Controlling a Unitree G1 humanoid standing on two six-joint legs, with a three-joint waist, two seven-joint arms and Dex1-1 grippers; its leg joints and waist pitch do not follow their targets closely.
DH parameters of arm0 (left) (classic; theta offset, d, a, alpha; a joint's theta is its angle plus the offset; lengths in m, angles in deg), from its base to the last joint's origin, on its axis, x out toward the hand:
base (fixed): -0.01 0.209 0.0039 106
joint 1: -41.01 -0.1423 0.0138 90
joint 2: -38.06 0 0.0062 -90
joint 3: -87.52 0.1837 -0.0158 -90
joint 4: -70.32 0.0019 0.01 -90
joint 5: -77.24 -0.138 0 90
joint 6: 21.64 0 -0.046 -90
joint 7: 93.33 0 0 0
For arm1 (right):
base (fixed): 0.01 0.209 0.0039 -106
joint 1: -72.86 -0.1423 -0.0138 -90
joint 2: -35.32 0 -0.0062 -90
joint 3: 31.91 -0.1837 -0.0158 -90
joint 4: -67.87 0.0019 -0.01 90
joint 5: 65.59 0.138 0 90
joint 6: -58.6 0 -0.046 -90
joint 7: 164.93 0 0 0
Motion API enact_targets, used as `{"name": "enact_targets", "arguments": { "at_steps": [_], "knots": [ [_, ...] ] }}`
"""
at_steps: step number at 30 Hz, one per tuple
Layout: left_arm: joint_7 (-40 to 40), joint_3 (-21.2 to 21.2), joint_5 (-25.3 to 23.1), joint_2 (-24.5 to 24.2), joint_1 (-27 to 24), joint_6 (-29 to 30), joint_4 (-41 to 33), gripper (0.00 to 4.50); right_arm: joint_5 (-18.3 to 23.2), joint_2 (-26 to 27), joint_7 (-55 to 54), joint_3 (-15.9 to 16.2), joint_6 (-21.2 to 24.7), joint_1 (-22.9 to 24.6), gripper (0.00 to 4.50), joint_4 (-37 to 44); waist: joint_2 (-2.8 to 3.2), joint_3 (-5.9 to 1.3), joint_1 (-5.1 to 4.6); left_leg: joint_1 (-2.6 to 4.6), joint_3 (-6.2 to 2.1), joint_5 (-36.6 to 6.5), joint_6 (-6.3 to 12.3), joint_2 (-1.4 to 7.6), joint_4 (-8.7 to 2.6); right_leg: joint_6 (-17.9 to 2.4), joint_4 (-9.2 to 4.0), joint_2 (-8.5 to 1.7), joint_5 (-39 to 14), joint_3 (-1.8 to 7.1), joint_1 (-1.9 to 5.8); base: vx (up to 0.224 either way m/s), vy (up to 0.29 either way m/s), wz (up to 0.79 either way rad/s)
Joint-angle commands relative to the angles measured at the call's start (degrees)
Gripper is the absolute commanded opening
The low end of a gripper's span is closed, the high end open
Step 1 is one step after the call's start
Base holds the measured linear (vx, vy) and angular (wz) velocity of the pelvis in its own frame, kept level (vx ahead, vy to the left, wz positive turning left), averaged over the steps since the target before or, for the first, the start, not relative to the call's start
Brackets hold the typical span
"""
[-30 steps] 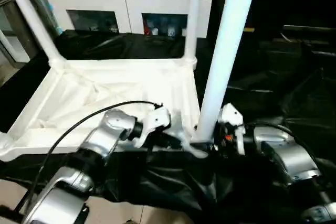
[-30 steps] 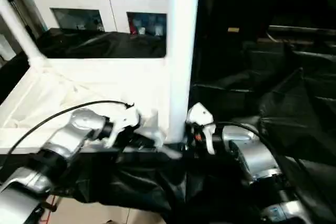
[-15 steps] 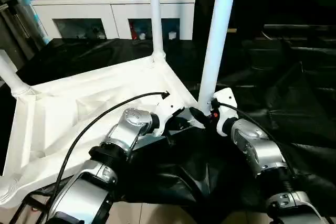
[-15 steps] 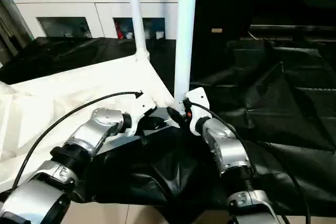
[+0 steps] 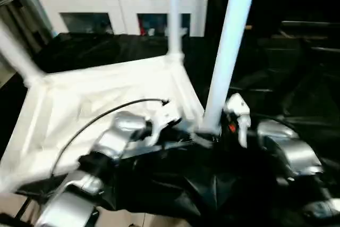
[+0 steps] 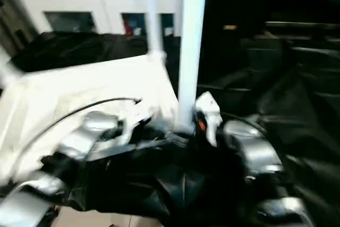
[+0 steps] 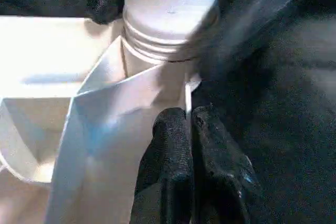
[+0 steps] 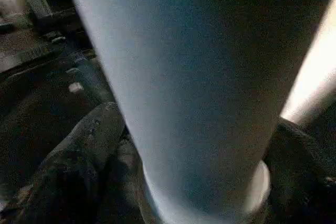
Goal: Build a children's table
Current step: Rotate leg to tighten
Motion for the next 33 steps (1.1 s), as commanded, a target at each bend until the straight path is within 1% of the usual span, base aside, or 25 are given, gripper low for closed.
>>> {"name": "enact_targets", "arguments": {
  "at_steps": [1, 2, 4, 5, 8, 9, 10, 11, 12, 13, 14, 15, 17, 20, 22, 23, 24, 26, 27, 28, 29, 30, 31, 32, 33],
  "knots": [
    [-2.84, 2.28, 0.92, 0.97, 0.27, -0.4, -1.89, 0.0, 0.49, 0.88, 3.72, 3.94, -0.67, -0.12, 3.92, 2.42, -0.8, -3.72, 0.18, 0.41, 1.08, -9.89, 6.36, -0.04, -2.66, -17.24, -2.41, -0.85, -0.31, 0.11, 2.98, 0.0, 0.0, 0.0],
    [-4.46, 2.32, 1.13, 0.13, 0.07, 0.06, -2.66, 0.0, -0.22, 0.03, 4.73, 4.63, -1.17, 0.01, 3.92, 2.59, -0.78, -3.62, 0.4, 0.51, 1.08, -10.48, 5.92, -0.01, -2.79, -17.17, -2.45, -0.92, -1.41, 0.09, 2.98, 0.0, 0.0, 0.0],
    [-6.77, 2.39, 1.48, -1.13, -0.11, 0.45, -3.52, 0.0, -0.8, -1.11, 6.2, 5.55, -1.29, 0.26, 3.92, 3.16, -0.69, -3.46, 0.45, 0.59, 1.05, -11.87, 5.09, 0.03, -3.01, -16.67, -2.62, -0.94, -3.97, 0.11, 2.98, 0.0, 0.0, 0.0],
    [-9.33, 2.44, 2.0, -2.68, -0.26, 0.86, -4.37, 0.0, -1.04, -2.13, 7.63, 6.41, -1.13, 0.61, 3.92, 4.23, -0.9, -3.34, 0.43, 0.6, 1.03, -12.81, 4.51, 0.01, -3.15, -16.15, -2.72, -0.91, -5.88, 0.15, 3.0, 0.0, 0.0, 0.0],
    [-11.55, 2.76, 2.37, -4.2, -0.41, 1.06, -5.15, 0.0, -0.5, -2.51, 8.4, 6.83, -0.2, 0.93, 3.92, 5.37, -0.83, -3.16, 0.23, 0.7, 1.05, -14.64, 3.61, 0.02, -3.37, -15.13, -3.08, -0.98, -9.79, 0.32, 2.8, 0.0, 0.0, 0.0],
    [-11.85, 2.86, 2.47, -4.43, -0.46, 1.14, -5.34, 0.0, -0.35, -2.6, 8.56, 6.89, -0.05, 0.97, 3.67, 5.53, -0.71, -3.1, 0.27, 0.75, 1.02, -15.07, 3.38, 0.06, -3.47, -14.98, -3.15, -0.98, -10.44, 0.35, 2.74, 0.0, 0.0, 0.0],
    [-12.6, 3.04, 2.7, -4.85, -0.55, 1.5, -5.73, 0.0, -0.3, -2.69, 8.86, 7.18, 0.2, 1.08, 3.59, 5.77, -0.56, -3.09, 0.26, 0.83, 1.03, -15.63, 2.99, 0.06, -3.49, -14.76, -3.21, -0.98, -11.25, 0.41, 2.67, 0.0, 0.0, 0.0],
    [-13.18, 3.12, 2.85, -5.11, -0.61, 1.8, -6.02, 0.0, -0.36, -2.73, 9.2, 7.34, 0.3, 1.14, 3.59, 5.88, -0.67, -3.1, 0.23, 0.81, 1.05, -15.62, 2.87, 0.04, -3.49, -14.71, -3.25, -0.97, -11.32, 0.43, 2.67, 0.0, 0.0, 0.0],
    [-13.46, 3.18, 2.88, -5.22, -0.65, 2.02, -6.19, 0.0, -0.43, -2.75, 9.41, 7.42, 0.28, 1.23, 3.55, 5.9, -0.52, -3.13, 0.28, 0.86, 1.03, -15.61, 2.66, 0.05, -3.5, -14.77, -3.2, -0.93, -11.14, 0.43, 2.61, 0.0, 0.0, 0.0],
    [-13.42, 3.11, 2.74, -5.17, -0.64, 1.9, -6.16, 0.0, -0.39, -2.74, 9.49, 7.53, 0.34, 1.32, 3.29, 5.94, -0.6, -3.09, 0.21, 0.88, 1.06, -15.87, 2.52, 0.05, -3.5, -14.91, -3.23, -0.87, -10.96, 0.44, 2.56, 0.0, 0.0, 0.0],
    [-13.37, 3.09, 2.72, -5.14, -0.63, 1.87, -6.13, 0.0, -0.39, -2.73, 9.49, 7.57, 0.34, 1.36, 3.29, 5.98, -0.58, -3.12, 0.19, 0.86, 1.04, -15.8, 2.5, 0.04, -3.5, -14.96, -3.19, -0.86, -10.76, 0.43, 2.62, 0.0, 0.0, 0.0],
    [-13.19, 2.99, 2.62, -5.04, -0.61, 1.74, -6.01, 0.0, -0.37, -2.71, 9.48, 7.73, 0.36, 1.53, 3.15, 6.11, -0.5, -3.15, 0.17, 0.78, 1.0, -15.51, 2.41, 0.02, -3.5, -14.93, -3.18, -0.9, -10.28, 0.43, 2.7, 0.0, 0.0, 0.0],
    [-13.05, 2.89, 2.65, -4.97, -0.71, 1.85, -6.04, 0.0, -0.29, -2.76, 9.29, 8.25, 0.5, 2.11, 3.13, 6.74, -0.44, -3.25, 0.18, 0.77, 0.99, -14.92, 2.48, -0.03, -3.41, -15.05, -3.06, -0.88, -9.15, 0.42, 2.76, 0.0, 0.0, 0.0],
    [-12.77, 2.81, 2.63, -4.79, -0.93, 1.68, -5.87, 0.0, -0.15, -2.76, 9.16, 8.5, 0.98, 2.69, 2.81, 7.33, -0.44, -3.33, 0.14, 0.67, 0.95, -13.92, 2.79, -0.08, -3.33, -15.24, -2.91, -0.83, -7.44, 0.37, 2.92, 0.0, 0.0, 0.0],
    [-11.91, 2.65, 2.59, -4.51, -1.24, 1.51, -5.79, 0.0, -0.09, -2.61, 8.64, 8.56, 1.34, 3.42, 2.74, 8.01, -0.32, -3.39, 0.16, 0.66, 0.96, -13.58, 3.01, -0.11, -3.27, -15.5, -2.84, -0.82, -6.66, 0.31, 2.96, 0.0, 0.0, 0.0],
    [-11.67, 2.59, 2.57, -4.43, -1.26, 1.47, -5.74, 0.0, -0.06, -2.48, 8.34, 8.43, 1.41, 3.54, 2.74, 8.06, -0.4, -3.38, 0.16, 0.7, 0.97, -13.69, 3.05, -0.1, -3.25, -15.52, -2.84, -0.81, -6.73, 0.32, 2.96, 0.0, 0.0, 0.0],
    [-11.23, 2.48, 2.53, -4.27, -1.29, 1.4, -5.65, 0.0, -0.01, -2.24, 7.79, 8.19, 1.53, 3.73, 2.71, 8.14, -0.22, -3.36, 0.15, 0.74, 0.97, -13.97, 2.99, -0.09, -3.27, -15.5, -2.93, -0.81, -6.97, 0.32, 2.91, 0.0, 0.0, 0.0],
    [-9.98, 2.26, 2.23, -3.81, -1.22, 1.13, -5.12, 0.0, 0.16, -1.46, 6.23, 7.48, 1.84, 4.07, 2.7, 8.03, -0.34, -3.34, 0.1, 0.71, 0.99, -14.21, 2.9, -0.12, -3.28, -15.4, -2.97, -0.81, -7.38, 0.34, 2.91, 0.0, 0.0, 0.0],
    [-6.99, 1.64, 1.6, -2.66, -0.62, 1.06, -3.65, 0.0, -0.06, 0.33, 2.92, 6.41, 1.83, 4.27, 2.7, 7.06, -0.39, -3.15, 0.09, 0.77, 1.01, -15.64, 2.51, -0.12, -3.45, -14.88, -3.25, -0.84, -10.06, 0.35, 2.78, 0.0, 0.0, 0.0],
    [-3.82, 0.98, 0.93, -1.56, 0.03, 1.56, -2.26, 0.0, -0.47, 1.96, -0.27, 5.56, 1.92, 4.37, 2.7, 6.1, -0.39, -3.15, 0.09, 0.77, 1.01, -15.64, 2.51, -0.12, -3.45, -14.88, -3.25, -0.84, -10.06, 0.35, 2.78, 0.0, 0.0, 0.0],
    [-0.61, 0.35, 0.2, -0.56, 0.81, 1.55, -0.7, 0.0, -1.46, 3.63, -4.14, 4.71, 1.58, 4.02, 2.7, 4.32, -0.4, -2.9, -0.08, 0.88, 1.08, -17.23, 1.77, -0.24, -3.53, -14.36, -3.58, -0.89, -12.96, 0.41, 2.49, 0.0, 0.0, 0.0],
    [1.95, -0.16, -0.32, 0.27, 1.44, 1.65, 0.52, 0.0, -2.33, 4.96, -7.49, 3.95, 1.46, 3.6, 2.7, 2.69, -0.75, -2.76, -0.4, 0.97, 0.9, -19.09, 0.77, -0.37, -3.75, -13.06, -3.95, -0.96, -17.45, 0.33, 2.49, 0.0, 0.0, 0.0],
    [1.95, -0.16, -0.32, 0.27, 1.44, 1.65, 0.52, 0.0, -2.33, 4.96, -7.49, 3.95, 1.46, 3.6, 2.7, 2.69, -0.65, -2.59, -0.68, 0.99, 0.69, -20.71, -0.12, -0.55, -3.94, -11.31, -4.26, -1.06, -22.23, 0.25, 2.37, 0.0, 0.0, 0.0],
    [6.84, -1.31, -0.75, 2.33, 2.66, 2.12, 2.66, 0.0, -3.65, 8.02, -15.01, 1.87, 1.17, 2.16, 2.7, -1.83, -0.88, -2.63, -0.84, 0.96, 0.58, -20.89, -0.39, -0.61, -3.98, -10.52, -4.4, -1.06, -23.57, 0.22, 2.41, -0.054, 0.002, -0.03],
    [9.76, -1.89, -0.93, 3.55, 3.31, 2.81, 3.62, 0.0, -4.03, 9.57, -18.76, 0.76, 1.13, 1.37, 2.69, -4.12, -0.8, -2.54, -1.36, 1.07, 0.41, -22.07, -0.78, -0.82, -4.01, -8.97, -4.83, -1.13, -27.14, 0.15, 2.12, -0.054, 0.002, -0.03]
  ]
}}
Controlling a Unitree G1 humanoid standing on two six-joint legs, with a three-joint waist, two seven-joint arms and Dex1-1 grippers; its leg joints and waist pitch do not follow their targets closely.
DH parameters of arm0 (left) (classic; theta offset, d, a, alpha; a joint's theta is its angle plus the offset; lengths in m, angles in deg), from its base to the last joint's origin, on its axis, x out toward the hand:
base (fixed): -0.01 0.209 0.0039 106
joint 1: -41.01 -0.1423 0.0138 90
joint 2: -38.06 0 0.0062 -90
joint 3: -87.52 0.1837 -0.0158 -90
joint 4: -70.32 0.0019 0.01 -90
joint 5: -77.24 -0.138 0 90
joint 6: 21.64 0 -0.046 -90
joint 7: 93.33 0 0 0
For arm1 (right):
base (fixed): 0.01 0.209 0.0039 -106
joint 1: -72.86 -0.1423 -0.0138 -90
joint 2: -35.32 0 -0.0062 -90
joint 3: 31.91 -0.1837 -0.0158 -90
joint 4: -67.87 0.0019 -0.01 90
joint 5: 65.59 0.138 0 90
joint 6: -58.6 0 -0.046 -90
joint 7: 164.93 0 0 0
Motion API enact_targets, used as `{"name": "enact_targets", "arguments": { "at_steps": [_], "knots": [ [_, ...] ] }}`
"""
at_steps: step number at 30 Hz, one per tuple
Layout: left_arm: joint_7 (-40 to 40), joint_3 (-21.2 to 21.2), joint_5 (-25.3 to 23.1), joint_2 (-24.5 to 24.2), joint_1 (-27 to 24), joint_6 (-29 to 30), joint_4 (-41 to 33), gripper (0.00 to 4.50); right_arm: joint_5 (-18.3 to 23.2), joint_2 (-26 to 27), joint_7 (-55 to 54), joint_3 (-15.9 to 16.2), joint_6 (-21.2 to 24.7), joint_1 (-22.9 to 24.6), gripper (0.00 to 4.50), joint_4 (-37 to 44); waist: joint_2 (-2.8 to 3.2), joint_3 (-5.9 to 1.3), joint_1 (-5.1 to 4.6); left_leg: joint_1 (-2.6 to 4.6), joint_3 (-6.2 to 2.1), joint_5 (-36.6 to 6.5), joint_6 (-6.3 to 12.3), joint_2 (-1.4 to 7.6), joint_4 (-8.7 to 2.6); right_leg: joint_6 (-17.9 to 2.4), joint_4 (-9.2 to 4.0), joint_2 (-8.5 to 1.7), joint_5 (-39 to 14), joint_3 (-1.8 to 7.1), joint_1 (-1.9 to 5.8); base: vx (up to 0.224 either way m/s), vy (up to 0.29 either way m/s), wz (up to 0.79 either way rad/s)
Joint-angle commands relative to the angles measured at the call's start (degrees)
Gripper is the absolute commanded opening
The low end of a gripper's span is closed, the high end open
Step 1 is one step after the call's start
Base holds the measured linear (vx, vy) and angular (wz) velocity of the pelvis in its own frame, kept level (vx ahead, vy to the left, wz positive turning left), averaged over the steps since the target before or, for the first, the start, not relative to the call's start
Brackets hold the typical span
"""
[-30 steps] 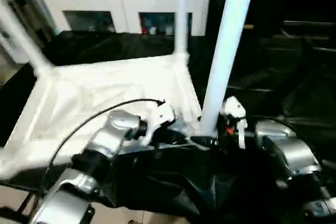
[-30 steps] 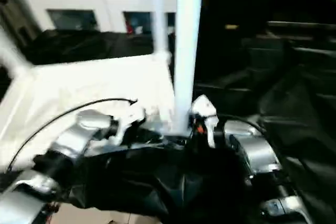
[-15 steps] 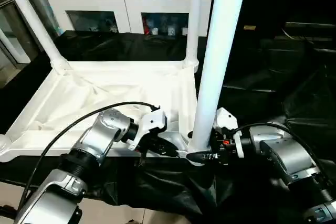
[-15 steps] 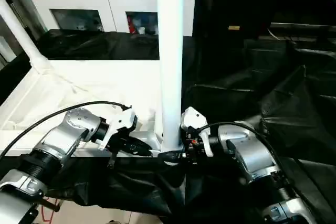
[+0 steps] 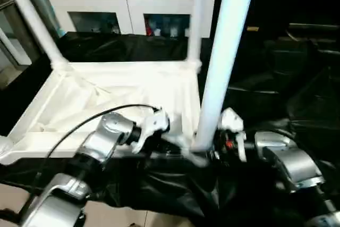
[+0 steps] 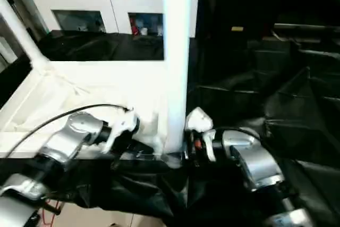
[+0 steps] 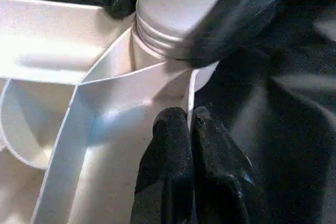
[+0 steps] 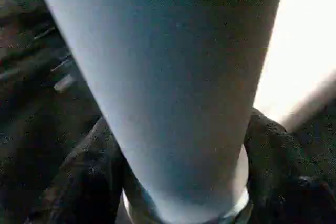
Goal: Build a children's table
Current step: Rotate leg to tighten
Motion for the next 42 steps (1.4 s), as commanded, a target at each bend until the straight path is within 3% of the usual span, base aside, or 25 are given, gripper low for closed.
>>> {"name": "enact_targets", "arguments": {
  "at_steps": [1, 3, 6, 9, 11, 14, 17, 21, 22, 24, 27, 28, 29, 34, 36, 38, 42],
  "knots": [
    [5.93, -0.38, 0.34, 3.73, 1.86, 1.09, 0.72, 0.0, -1.54, 3.37, -5.34, 2.34, 0.52, -0.46, 2.69, -4.03, -0.83, -2.61, -0.17, 0.67, 0.29, -21.93, -0.53, -0.48, -4.09, -9.17, -4.85, -0.99, -26.97, -0.16, 1.71, -0.052, 0.003, -0.03],
    [11.98, -1.1, -0.28, 6.59, 3.28, 3.03, 2.33, 0.0, -1.83, 6.82, -12.38, 0.48, 1.05, -2.35, 2.69, -8.43, -0.81, -2.49, -0.9, 0.4, 0.07, -22.73, -0.32, -0.62, -4.22, -7.72, -5.25, -0.93, -29.54, -0.38, 1.65, 0.0, 0.0, 0.0],
    [18.22, -1.66, -1.43, 9.92, 4.67, 4.59, 3.75, 0.0, -3.26, 11.06, -18.93, -0.05, 0.26, -4.59, 2.69, -11.9, -0.61, -2.45, -1.59, 0.71, -0.02, -24.61, -0.05, -0.9, -3.99, -6.59, -5.93, -0.78, -32.36, -0.67, 1.14, 0.0, 0.0, 0.0],
    [19.21, -1.91, -1.57, 11.22, 5.06, 4.78, 4.15, 0.0, -4.43, 12.82, -20.16, 0.39, -1.72, -5.47, 2.69, -12.88, -0.72, -2.39, -1.96, 0.52, -0.11, -25.15, 0.47, -0.94, -4.01, -6.05, -6.26, -0.77, -33.65, -0.83, 1.03, 0.0, 0.0, 0.0],
    [17.83, -1.53, -1.61, 11.26, 4.95, 3.84, 4.19, 0.0, -3.48, 13.28, -18.62, -0.18, -2.04, -5.78, 3.25, -12.89, -0.7, -2.43, -1.98, 0.46, -0.14, -25.47, 0.87, -0.88, -4.08, -5.92, -6.29, -0.75, -33.29, -0.8, 1.01, 0.0, 0.0, 0.0],
    [15.33, -0.89, -1.26, 10.46, 4.27, 3.24, 3.2, 0.0, -2.19, 12.57, -15.87, -0.41, -2.18, -5.96, 3.57, -12.16, -0.99, -2.57, -1.89, 0.19, -0.17, -25.12, 1.25, -0.72, -4.25, -6.69, -5.92, -0.7, -30.66, -0.67, 1.2, 0.0, 0.0, 0.0],
    [12.7, -0.54, -0.8, 8.99, 3.45, 2.91, 2.08, 0.0, -1.9, 9.84, -10.23, 0.94, -4.3, -5.22, 3.84, -9.56, -0.9, -2.74, -1.84, -0.01, -0.12, -24.38, 1.49, -0.51, -4.32, -8.16, -5.45, -0.76, -26.76, -0.49, 1.46, 0.0, 0.0, 0.0],
    [5.63, 0.16, 0.46, 6.02, 1.76, 0.4, -0.14, 0.0, 0.82, 4.71, 1.04, 2.34, -4.95, -3.45, 3.84, -4.47, -0.54, -3.17, -1.36, -0.24, 0.27, -19.45, 3.11, -0.26, -3.94, -12.36, -4.41, -0.78, -15.08, -0.07, 2.11, 0.027, -0.003, 0.02],
    [5.54, 0.17, 0.47, 5.99, 1.74, 0.4, -0.17, 0.0, 0.83, 4.65, 1.15, 2.35, -4.95, -3.44, 3.84, -4.44, -0.68, -3.32, -1.32, -0.35, 0.34, -17.87, 3.71, -0.2, -3.77, -13.49, -4.08, -0.8, -12.38, -0.16, 2.4, 0.063, -0.011, 0.02],
    [0.37, 0.89, 1.03, 3.63, 0.98, -0.91, -1.46, 0.0, 2.53, -0.44, 10.14, 3.83, -3.91, -2.01, 3.84, -0.65, -0.57, -3.49, -1.13, -0.18, 0.56, -15.61, 4.54, -0.16, -3.41, -14.98, -3.76, -0.74, -8.81, -0.2, 2.48, 0.065, -0.013, 0.03],
    [-1.64, 1.14, 0.9, 2.44, 0.96, -2.19, -1.38, 0.0, 2.86, -2.84, 14.41, 4.65, -3.52, -1.29, 3.84, 0.98, -0.23, -3.73, 0.27, -0.28, 0.68, -10.35, 6.47, 0.06, -2.95, -16.89, -2.81, -0.74, -1.58, -0.29, 2.88, 0.02, -0.003, 0.01],
    [-6.71, 2.04, 1.44, 0.4, 0.62, -3.17, -2.07, 0.0, 2.71, -5.43, 18.28, 5.33, -2.9, -0.95, 3.84, 2.03, -0.63, -3.83, 0.74, 0.03, 0.83, -9.7, 6.95, 0.12, -2.71, -17.43, -2.61, -0.62, -0.08, -0.29, 2.81, 0.0, 0.0, 0.0],
    [-6.74, 2.05, 1.44, 0.39, 0.62, -3.17, -2.07, 0.0, 2.71, -5.44, 18.3, 5.33, -2.9, -0.95, 3.84, 2.04, -0.43, -3.75, 1.05, -0.08, 0.86, -9.27, 7.27, 0.14, -2.77, -17.65, -2.41, -0.64, 0.41, -0.27, 2.94, 0.0, 0.0, 0.0],
    [-11.59, 3.57, 1.76, -1.68, -0.05, -3.2, -3.74, 0.0, 2.89, -7.35, 21.0, 6.1, -2.09, -1.17, 3.84, 2.6, -0.48, -3.43, 1.5, 0.27, 0.94, -12.43, 5.61, 0.33, -3.11, -17.1, -2.76, -0.84, -4.8, -0.15, 2.63, 0.0, 0.0, 0.0],
    [-13.88, 4.25, 2.1, -2.5, -0.38, -2.65, -4.55, 0.0, 3.06, -7.95, 21.79, 6.58, -1.74, -1.08, 3.51, 3.11, -0.44, -3.25, 1.45, 0.19, 0.86, -13.5, 4.61, 0.33, -3.37, -16.3, -2.95, -0.88, -7.47, -0.11, 2.67, 0.0, 0.0, 0.0],
    [-15.52, 4.48, 2.53, -2.91, -0.43, -2.53, -4.73, 0.0, 3.37, -8.21, 22.55, 6.75, -0.94, -0.91, 3.48, 4.03, -0.43, -3.24, 1.35, 0.17, 0.85, -13.84, 4.07, 0.26, -3.41, -15.8, -3.04, -0.88, -8.75, -0.04, 2.66, 0.0, 0.0, 0.0],
    [-16.21, 4.52, 2.81, -3.13, -0.34, -2.55, -4.69, 0.0, 3.38, -8.39, 23.17, 7.06, -0.31, -0.61, 3.04, 4.98, -0.41, -3.32, 1.39, 0.24, 0.86, -13.78, 3.8, 0.27, -3.36, -15.72, -3.06, -0.87, -8.71, 0.03, 2.57, 0.0, 0.0, 0.0]
  ]
}}
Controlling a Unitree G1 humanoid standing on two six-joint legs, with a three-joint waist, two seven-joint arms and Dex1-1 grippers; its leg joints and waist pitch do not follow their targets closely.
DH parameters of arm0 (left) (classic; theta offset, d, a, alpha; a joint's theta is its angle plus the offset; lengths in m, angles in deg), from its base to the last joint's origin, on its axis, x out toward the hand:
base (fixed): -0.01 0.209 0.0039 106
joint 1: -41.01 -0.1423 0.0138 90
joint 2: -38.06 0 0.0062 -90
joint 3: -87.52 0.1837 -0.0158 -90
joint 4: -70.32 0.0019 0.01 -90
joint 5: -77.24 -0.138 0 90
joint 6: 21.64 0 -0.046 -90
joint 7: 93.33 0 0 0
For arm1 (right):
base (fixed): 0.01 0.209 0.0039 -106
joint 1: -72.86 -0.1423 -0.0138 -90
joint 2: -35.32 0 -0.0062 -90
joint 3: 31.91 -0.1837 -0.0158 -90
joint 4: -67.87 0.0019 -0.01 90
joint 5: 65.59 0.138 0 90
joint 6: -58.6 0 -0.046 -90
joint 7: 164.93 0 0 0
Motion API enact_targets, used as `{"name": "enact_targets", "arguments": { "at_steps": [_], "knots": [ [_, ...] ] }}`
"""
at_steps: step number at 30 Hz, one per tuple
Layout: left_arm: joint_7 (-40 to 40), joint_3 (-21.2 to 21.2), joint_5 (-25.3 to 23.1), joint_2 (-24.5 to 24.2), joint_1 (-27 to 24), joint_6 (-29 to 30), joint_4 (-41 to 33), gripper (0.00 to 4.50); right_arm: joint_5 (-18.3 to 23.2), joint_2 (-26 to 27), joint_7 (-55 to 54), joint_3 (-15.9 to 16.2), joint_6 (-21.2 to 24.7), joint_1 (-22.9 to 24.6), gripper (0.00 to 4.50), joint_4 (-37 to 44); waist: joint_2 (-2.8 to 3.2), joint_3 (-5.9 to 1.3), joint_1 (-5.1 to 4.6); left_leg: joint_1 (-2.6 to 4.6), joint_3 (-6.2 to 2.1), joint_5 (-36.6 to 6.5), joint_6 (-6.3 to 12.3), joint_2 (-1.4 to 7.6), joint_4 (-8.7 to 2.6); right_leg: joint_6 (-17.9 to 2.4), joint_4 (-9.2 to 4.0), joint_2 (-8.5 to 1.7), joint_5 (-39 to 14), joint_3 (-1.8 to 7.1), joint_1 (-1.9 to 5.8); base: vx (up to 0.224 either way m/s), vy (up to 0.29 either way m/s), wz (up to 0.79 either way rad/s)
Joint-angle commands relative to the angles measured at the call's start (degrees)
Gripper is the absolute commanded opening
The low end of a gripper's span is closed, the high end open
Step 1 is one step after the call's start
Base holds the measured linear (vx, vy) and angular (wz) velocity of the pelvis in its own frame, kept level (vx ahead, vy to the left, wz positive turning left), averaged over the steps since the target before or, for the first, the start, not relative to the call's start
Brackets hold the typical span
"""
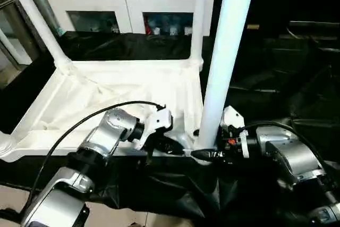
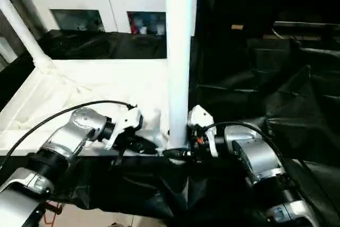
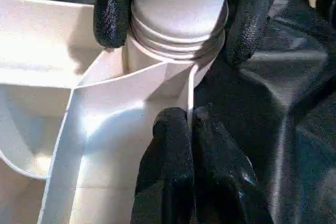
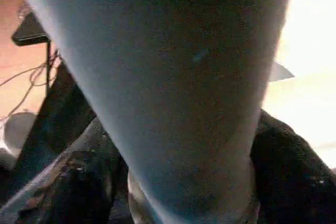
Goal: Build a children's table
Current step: Rotate leg to tighten
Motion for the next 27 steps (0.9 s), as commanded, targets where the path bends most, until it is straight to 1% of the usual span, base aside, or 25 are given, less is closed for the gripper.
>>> {"name": "enact_targets", "arguments": {
  "at_steps": [1, 2, 3, 6, 9, 10, 11, 12, 13, 14, 15, 16, 17, 18, 19, 20, 21, 22, 23, 24, 25, 26, 27],
  "knots": [
    [-0.9, 0.91, 1.0, 0.75, 0.03, 0.09, -1.67, 0.0, 0.4, 0.48, 0.99, 2.16, 0.63, 0.3, 3.04, 2.07, -0.86, -3.47, -0.08, 0.61, 0.85, -13.38, 3.74, 0.07, -3.29, -15.42, -3.08, -0.84, -8.31, 0.14, 2.9, 0.0, 0.0, 0.0],
    [-0.76, 0.84, 1.02, 0.81, 0.04, 0.09, -1.6, 0.0, 0.42, 0.56, 0.88, 2.19, 0.65, 0.36, 2.98, 2.09, -0.76, -3.5, -0.06, 0.64, 0.85, -13.18, 3.76, 0.08, -3.27, -15.51, -3.04, -0.83, -8.01, 0.13, 2.89, 0.0, 0.0, 0.0],
    [-0.59, 0.77, 1.05, 0.89, 0.05, 0.09, -1.5, 0.0, 0.44, 0.66, 0.71, 2.21, 0.66, 0.43, 2.75, 2.09, -0.83, -3.53, -0.08, 0.59, 0.84, -12.79, 3.86, 0.04, -3.22, -15.59, -2.97, -0.8, -7.39, 0.1, 2.94, 0.0, 0.0, 0.0],
    [1.02, 0.23, 0.92, 1.66, 0.06, 0.11, -1.03, 0.0, 0.38, 1.67, -1.59, 1.82, 1.07, 1.07, 2.68, 2.05, -0.77, -3.53, -0.01, 0.58, 0.85, -12.58, 4.05, 0.05, -3.19, -15.59, -2.97, -0.81, -7.05, 0.11, 2.89, 0.0, 0.0, 0.0],
    [3.63, -0.28, 0.36, 2.49, 0.5, 0.23, -0.05, 0.0, -0.59, 3.06, -4.74, 1.23, 0.71, 1.2, 2.66, 1.06, -0.84, -3.48, -0.07, 0.53, 0.82, -12.97, 3.7, -0.01, -3.26, -15.32, -3.05, -0.83, -8.0, 0.08, 2.92, 0.0, 0.0, 0.0],
    [5.6, -0.64, -0.12, 3.0, 0.87, 0.4, 0.71, 0.0, -1.27, 3.93, -6.75, 0.9, 0.33, 1.11, 2.65, 0.16, -0.83, -3.38, -0.25, 0.52, 0.82, -13.71, 3.31, -0.04, -3.34, -14.98, -3.18, -0.83, -9.38, 0.08, 2.84, 0.0, 0.0, 0.0],
    [10.49, -1.65, -1.12, 4.39, 1.9, 0.61, 2.72, 0.0, -2.95, 6.21, -12.44, -0.06, 0.1, 0.5, 2.65, -2.54, -0.84, -3.24, -0.46, 0.51, 0.8, -14.98, 2.69, -0.17, -3.48, -14.32, -3.45, -0.9, -12.05, 0.05, 2.78, 0.0, 0.0, 0.0],
    [15.38, -2.91, -1.56, 6.11, 3.05, 1.18, 4.62, 0.0, -4.16, 8.74, -18.31, -1.29, -0.54, -0.38, 2.65, -5.61, -0.87, -3.02, -0.72, 0.64, 0.81, -16.47, 1.77, -0.33, -3.59, -13.28, -3.83, -0.92, -15.84, 0.05, 2.52, 0.0, 0.0, 0.0],
    [16.27, -3.13, -1.63, 6.43, 3.25, 1.33, 4.92, 0.0, -4.33, 9.22, -19.36, -1.53, -0.66, -0.54, 2.65, -6.14, -0.84, -2.89, -0.93, 0.75, 0.8, -17.53, 1.12, -0.42, -3.66, -12.66, -4.01, -0.96, -18.28, 0.04, 2.34, 0.0, 0.0, 0.0],
    [18.23, -3.58, -1.8, 7.12, 3.69, 1.65, 5.53, 0.0, -4.61, 10.29, -21.68, -2.1, -0.73, -0.88, 2.65, -7.26, -1.01, -2.9, -1.3, 0.88, 0.49, -19.0, 0.19, -0.55, -3.87, -11.05, -4.35, -1.06, -22.52, -0.08, 2.5, 0.0, 0.0, 0.0],
    [20.49, -3.89, -2.18, 7.85, 4.2, 1.89, 6.13, 0.0, -4.62, 11.62, -24.58, -2.96, 0.48, -1.43, 2.65, -8.48, -0.99, -2.9, -1.4, 0.88, 0.37, -19.15, -0.03, -0.56, -3.94, -10.41, -4.41, -1.01, -23.37, -0.08, 2.5, 0.0, 0.0, 0.0],
    [23.72, -4.34, -2.7, 8.7, 4.83, 2.46, 6.99, 0.0, -4.51, 12.97, -27.02, -3.76, 0.35, -1.91, 2.65, -9.51, -1.03, -2.83, -1.69, 0.8, 0.31, -19.61, 0.13, -0.61, -4.05, -9.78, -4.66, -0.95, -23.96, -0.06, 2.41, 0.0, 0.0, 0.0],
    [26.74, -4.79, -3.19, 9.45, 5.37, 3.02, 7.73, 0.0, -4.42, 14.28, -29.31, -4.47, 0.13, -2.31, 2.65, -10.4, -0.78, -2.76, -1.9, 0.75, 0.32, -20.0, 0.19, -0.63, -4.08, -9.62, -4.71, -0.91, -24.24, -0.03, 2.33, 0.0, 0.0, 0.0],
    [29.23, -5.23, -3.46, 10.14, 5.84, 3.45, 8.42, 0.0, -4.34, 15.46, -31.52, -5.15, 0.15, -2.76, 2.65, -11.33, -0.97, -2.96, -2.21, 0.78, 0.27, -20.29, 0.31, -0.69, -3.97, -9.34, -4.83, -0.9, -24.42, -0.1, 2.29, 0.0, 0.0, 0.0],
    [32.2, -6.01, -3.3, 11.33, 6.37, 4.41, 9.21, 0.0, -4.47, 16.95, -33.97, -5.51, 0.49, -3.38, 2.65, -12.58, -0.94, -2.9, -2.2, 0.82, 0.31, -20.32, 0.45, -0.68, -3.99, -9.27, -4.93, -0.84, -24.49, -0.09, 2.15, 0.0, 0.0, 0.0],
    [32.2, -6.01, -3.3, 11.33, 6.37, 4.41, 9.21, 0.0, -4.47, 16.95, -33.97, -5.51, 0.49, -3.38, 2.64, -12.58, -0.9, -2.94, -2.14, 0.88, 0.35, -20.16, 0.54, -0.66, -3.94, -9.31, -4.95, -0.85, -24.14, -0.05, 2.12, 0.0, 0.0, 0.0],
    [34.01, -6.55, -3.17, 12.33, 6.64, 4.97, 9.64, 0.0, -4.76, 18.62, -36.73, -6.11, 1.15, -4.0, 2.64, -13.74, -0.9, -2.93, -2.19, 0.79, 0.37, -19.83, 0.67, -0.7, -3.94, -9.53, -4.92, -0.82, -23.6, -0.03, 2.08, 0.0, 0.0, 0.0],
    [35.19, -6.85, -3.15, 13.14, 6.78, 5.42, 9.81, 0.0, -4.93, 20.06, -39.01, -6.63, 1.79, -4.57, 2.64, -14.7, -0.95, -3.01, -2.24, 0.63, 0.28, -19.42, 0.64, -0.76, -3.98, -9.51, -4.85, -0.82, -23.21, -0.11, 2.27, 0.0, 0.0, 0.0],
    [35.45, -6.91, -3.46, 14.01, 6.65, 5.3, 9.81, 0.0, -5.62, 21.86, -40.56, -6.66, 1.28, -5.1, 2.64, -15.68, -0.96, -3.0, -2.26, 0.55, 0.34, -19.19, 0.73, -0.79, -3.97, -9.48, -4.84, -0.77, -22.84, -0.07, 2.22, 0.0, 0.0, 0.0],
    [35.32, -6.85, -3.53, 14.17, 6.57, 5.21, 9.72, 0.0, -5.8, 22.22, -40.75, -6.56, 1.06, -5.18, 2.64, -15.81, -0.88, -2.97, -2.32, 0.55, 0.29, -19.25, 0.77, -0.75, -4.05, -9.53, -4.89, -0.82, -22.69, -0.1, 2.13, 0.0, 0.0, 0.0],
    [34.15, -6.31, -3.58, 14.41, 6.12, 5.12, 9.05, 0.0, -5.78, 22.88, -39.84, -5.91, -0.1, -5.12, 2.64, -15.81, -0.94, -2.99, -2.48, 0.46, 0.24, -19.41, 0.88, -0.76, -4.08, -9.52, -4.88, -0.77, -22.25, -0.15, 2.27, 0.0, 0.0, 0.0],
    [33.7, -6.1, -3.54, 14.41, 5.96, 5.19, 8.78, 0.0, -5.59, 22.95, -39.33, -5.73, -0.42, -5.04, 3.2, -15.73, -0.92, -3.07, -2.43, 0.58, 0.27, -19.56, 0.98, -0.72, -4.03, -9.59, -4.9, -0.81, -21.94, -0.13, 2.22, 0.0, 0.0, 0.0],
    [31.47, -5.3, -3.39, 13.99, 5.33, 4.97, 7.73, 0.0, -4.49, 22.93, -37.77, -5.83, -0.16, -4.75, 3.34, -14.78, -0.86, -3.03, -2.48, 0.58, 0.3, -19.72, 1.26, -0.69, -4.02, -9.9, -4.87, -0.78, -21.22, -0.06, 2.21, 0.0, 0.0, 0.0]
  ]
}}
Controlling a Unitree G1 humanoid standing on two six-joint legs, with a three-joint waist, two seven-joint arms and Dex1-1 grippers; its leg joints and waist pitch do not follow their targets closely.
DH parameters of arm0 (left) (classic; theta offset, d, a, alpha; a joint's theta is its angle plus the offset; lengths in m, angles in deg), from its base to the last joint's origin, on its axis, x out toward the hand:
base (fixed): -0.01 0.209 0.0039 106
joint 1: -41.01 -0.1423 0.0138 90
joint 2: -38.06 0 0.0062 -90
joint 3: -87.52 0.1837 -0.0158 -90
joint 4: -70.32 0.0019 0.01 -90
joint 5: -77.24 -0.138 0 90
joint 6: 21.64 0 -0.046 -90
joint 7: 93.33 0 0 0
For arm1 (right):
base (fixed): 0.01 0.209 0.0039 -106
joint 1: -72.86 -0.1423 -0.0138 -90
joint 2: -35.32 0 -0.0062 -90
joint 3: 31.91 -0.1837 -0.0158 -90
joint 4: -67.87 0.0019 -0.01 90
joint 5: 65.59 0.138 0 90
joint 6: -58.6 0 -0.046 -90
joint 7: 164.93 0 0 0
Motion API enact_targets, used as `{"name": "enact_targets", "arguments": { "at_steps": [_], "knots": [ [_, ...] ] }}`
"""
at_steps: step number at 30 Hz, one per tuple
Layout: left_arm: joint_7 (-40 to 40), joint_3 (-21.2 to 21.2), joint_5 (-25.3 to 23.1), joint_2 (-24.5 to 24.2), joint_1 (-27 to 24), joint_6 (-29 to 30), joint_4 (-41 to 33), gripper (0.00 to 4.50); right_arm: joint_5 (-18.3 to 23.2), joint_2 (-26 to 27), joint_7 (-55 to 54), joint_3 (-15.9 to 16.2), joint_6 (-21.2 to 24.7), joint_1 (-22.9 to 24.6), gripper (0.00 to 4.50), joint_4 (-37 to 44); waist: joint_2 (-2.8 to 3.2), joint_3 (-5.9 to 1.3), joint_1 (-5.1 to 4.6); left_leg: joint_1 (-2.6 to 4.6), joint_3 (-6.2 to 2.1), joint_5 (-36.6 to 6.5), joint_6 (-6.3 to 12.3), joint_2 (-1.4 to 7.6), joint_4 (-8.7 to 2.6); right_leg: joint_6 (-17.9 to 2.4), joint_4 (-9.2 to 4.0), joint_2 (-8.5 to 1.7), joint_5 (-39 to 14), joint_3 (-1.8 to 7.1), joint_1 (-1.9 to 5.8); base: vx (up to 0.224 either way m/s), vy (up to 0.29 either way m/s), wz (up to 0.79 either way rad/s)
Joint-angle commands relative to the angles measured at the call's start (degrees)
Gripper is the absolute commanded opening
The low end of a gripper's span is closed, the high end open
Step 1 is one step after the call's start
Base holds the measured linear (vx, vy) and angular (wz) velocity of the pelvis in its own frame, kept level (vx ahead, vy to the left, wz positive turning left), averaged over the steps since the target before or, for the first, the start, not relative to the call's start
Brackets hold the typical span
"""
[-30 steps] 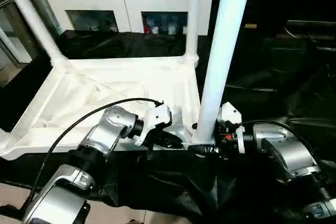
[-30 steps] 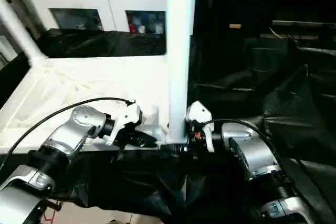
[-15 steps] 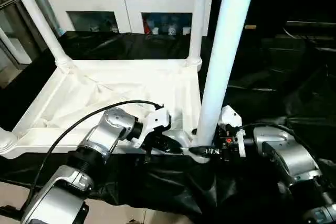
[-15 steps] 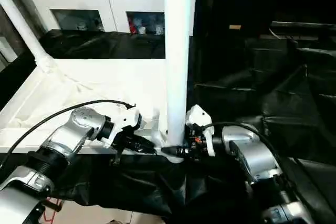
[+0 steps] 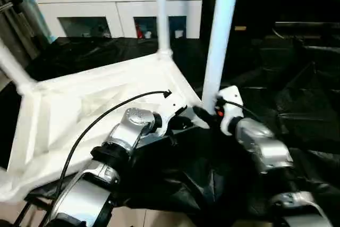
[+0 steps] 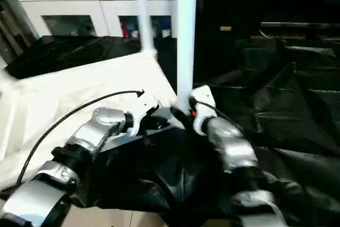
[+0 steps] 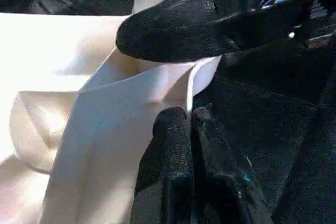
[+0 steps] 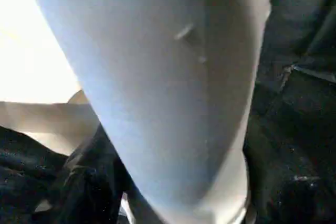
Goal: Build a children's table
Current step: Rotate leg to tighten
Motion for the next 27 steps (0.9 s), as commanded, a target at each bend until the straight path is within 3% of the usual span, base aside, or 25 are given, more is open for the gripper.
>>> {"name": "enact_targets", "arguments": {
  "at_steps": [1, 3, 7, 8, 9, 11, 12, 14, 18, 21, 27],
  "knots": [
    [-0.53, 1.3, 0.69, 2.32, 0.19, -0.2, -1.96, 0.0, 1.52, 4.63, 5.7, 6.03, 1.72, 1.41, 3.34, -0.54, -0.8, -3.04, 0.08, 0.03, 0.41, -19.28, 1.48, -0.44, -4.0, -10.47, -4.6, -0.79, -19.96, -0.15, 2.13, 0.0, 0.0, 0.0],
    [-3.51, 2.36, 0.92, 1.27, -0.54, -1.06, -3.02, 0.0, 2.71, 3.62, 8.71, 6.29, 1.98, 2.01, 3.7, 1.57, -0.82, -3.12, 0.11, -0.11, 0.37, -18.41, 1.89, -0.38, -3.98, -11.11, -4.4, -0.83, -17.55, -0.12, 2.38, 0.0, 0.0, 0.0],
    [-8.05, 3.47, 1.39, -0.67, -1.36, -2.84, -4.36, 0.0, 2.75, 0.31, 13.85, 7.71, 1.64, 3.21, 3.84, 5.28, -0.65, -3.39, -0.1, -0.15, 0.44, -16.4, 2.86, -0.26, -3.66, -12.72, -3.95, -0.79, -12.36, -0.14, 2.69, 0.0, 0.0, 0.0],
    [-8.8, 3.61, 1.49, -0.96, -1.48, -3.04, -4.58, 0.0, 2.76, -0.2, 14.62, 7.87, 1.63, 3.36, 3.84, 5.67, -0.57, -3.52, -0.13, -0.27, 0.48, -14.7, 3.27, -0.27, -3.51, -13.79, -3.56, -0.81, -9.04, -0.1, 2.82, 0.0, 0.0, 0.0],
    [-13.34, 4.31, 2.14, -2.46, -2.28, -3.69, -6.02, 0.0, 3.85, -3.77, 20.87, 9.27, 1.66, 4.69, 3.84, 8.42, -0.4, -3.71, 0.0, -0.14, 0.5, -12.74, 3.89, -0.25, -3.24, -15.19, -3.16, -0.68, -4.59, -0.26, 3.11, 0.0, 0.0, 0.0],
    [-17.81, 5.37, 2.47, -4.22, -2.91, -4.24, -7.33, 0.0, 5.23, -7.7, 27.42, 10.84, 2.28, 6.19, 3.84, 11.62, -0.4, -3.79, 0.32, -0.06, 0.63, -11.57, 4.81, -0.16, -3.04, -16.11, -2.91, -0.63, -1.58, -0.25, 3.29, 0.0, 0.0, 0.0],
    [-19.74, 5.91, 2.51, -5.1, -3.11, -4.86, -7.74, 0.0, 5.71, -9.58, 30.12, 11.56, 2.56, 6.87, 3.84, 13.16, -0.29, -3.74, 1.05, -0.04, 0.76, -10.38, 6.21, 0.06, -2.83, -16.93, -2.64, -0.58, 1.05, -0.27, 3.31, 0.0, 0.0, 0.0],
    [-21.02, 6.17, 2.5, -5.73, -3.21, -4.95, -7.99, 0.0, 6.02, -10.97, 32.16, 11.99, 3.06, 7.34, 3.84, 14.29, -0.13, -3.75, 1.43, 0.17, 0.94, -10.51, 6.55, 0.1, -2.75, -17.48, -2.59, -0.64, 1.16, -0.25, 3.06, 0.0, 0.0, 0.0],
    [-27.06, 7.21, 3.08, -8.37, -3.75, -6.16, -9.18, 0.0, 5.4, -15.69, 38.74, 13.33, 3.02, 8.6, 3.84, 16.58, -0.22, -3.28, 2.44, 0.55, 1.0, -15.11, 4.33, 0.39, -3.33, -16.28, -3.18, -0.86, -8.01, -0.07, 2.78, 0.0, 0.0, 0.0],
    [-30.77, 7.84, 3.85, -10.14, -4.09, -5.53, -10.44, 0.0, 5.67, -17.37, 41.03, 14.16, 3.43, 8.64, 3.84, 17.37, -0.25, -3.16, 2.25, 0.42, 0.85, -16.58, 2.98, 0.37, -3.63, -15.26, -3.27, -0.91, -11.08, 0.06, 2.72, 0.0, 0.0, 0.0],
    [-32.28, 7.69, 4.13, -10.98, -4.37, -5.68, -10.9, 0.0, 6.31, -18.31, 42.88, 15.17, 4.61, 8.56, 3.49, 18.76, -0.59, -3.36, 2.33, 0.32, 0.93, -14.15, 3.39, 0.26, -3.35, -15.46, -3.13, -0.88, -8.89, 0.13, 2.71, 0.0, 0.0, 0.0]
  ]
}}
